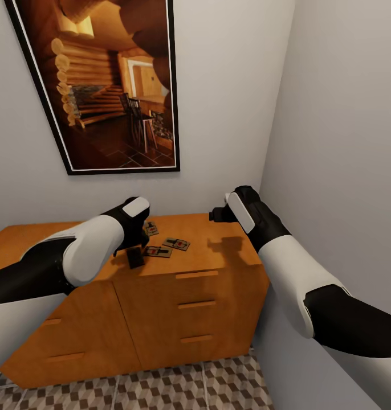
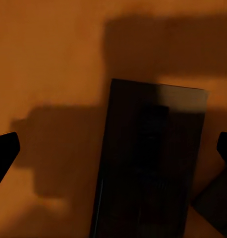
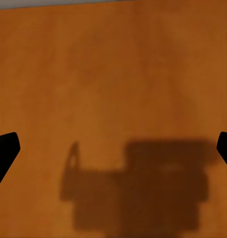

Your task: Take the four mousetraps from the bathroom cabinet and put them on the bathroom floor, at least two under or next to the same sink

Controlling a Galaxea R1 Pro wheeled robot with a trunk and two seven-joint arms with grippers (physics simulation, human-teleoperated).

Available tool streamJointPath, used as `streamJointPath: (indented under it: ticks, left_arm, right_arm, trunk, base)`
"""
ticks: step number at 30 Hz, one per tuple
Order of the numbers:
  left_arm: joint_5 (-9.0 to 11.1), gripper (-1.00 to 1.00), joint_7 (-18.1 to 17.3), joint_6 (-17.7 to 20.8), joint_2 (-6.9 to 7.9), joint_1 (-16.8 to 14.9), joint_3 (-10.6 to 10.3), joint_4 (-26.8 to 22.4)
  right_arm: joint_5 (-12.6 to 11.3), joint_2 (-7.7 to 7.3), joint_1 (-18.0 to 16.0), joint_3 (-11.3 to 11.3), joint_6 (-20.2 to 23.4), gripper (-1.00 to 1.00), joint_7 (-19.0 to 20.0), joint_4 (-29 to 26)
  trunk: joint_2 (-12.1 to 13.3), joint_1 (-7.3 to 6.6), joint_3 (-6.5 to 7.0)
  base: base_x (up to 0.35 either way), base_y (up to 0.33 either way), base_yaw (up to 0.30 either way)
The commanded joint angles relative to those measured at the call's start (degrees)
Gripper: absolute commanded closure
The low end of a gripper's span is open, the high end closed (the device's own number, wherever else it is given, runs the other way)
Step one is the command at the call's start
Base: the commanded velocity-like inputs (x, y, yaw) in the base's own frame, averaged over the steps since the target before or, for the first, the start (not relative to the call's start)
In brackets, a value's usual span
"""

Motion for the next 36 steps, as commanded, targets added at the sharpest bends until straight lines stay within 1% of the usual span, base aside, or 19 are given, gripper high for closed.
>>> streamJointPath:
  ticks: [1,12,25,36]
  left_arm:
    - [-0.4,-1.00,0.2,0.3,0.00,0.1,0.4,0.0]
    - [-0.4,-1.00,-0.1,0.4,0.08,1.9,0.4,0.0]
    - [-0.4,-1.00,-0.3,0.5,0.03,2.5,0.4,0.0]
    - [-0.4,-1.00,-1.8,0.5,0.07,3.2,0.4,0.0]
  right_arm:
    - [-0.6,-0.03,-0.1,0.2,0.1,-1.00,-0.6,0.0]
    - [-0.6,0.03,0.0,0.2,0.1,-1.00,-0.6,0.0]
    - [-0.6,-0.02,0.0,0.2,0.1,-1.00,-0.7,0.0]
    - [-0.6,-0.03,0.0,0.3,0.1,-1.00,-0.7,-0.1]
  trunk:
    - [0.0,0.00,-0.06]
    - [0.0,0.00,-0.06]
    - [0.0,0.00,-0.06]
    - [0.0,0.00,-0.06]
  base:
    - [0.000,0.000,0.000]
    - [0.000,0.000,0.000]
    - [0.000,0.000,0.000]
    - [0.000,0.000,0.000]
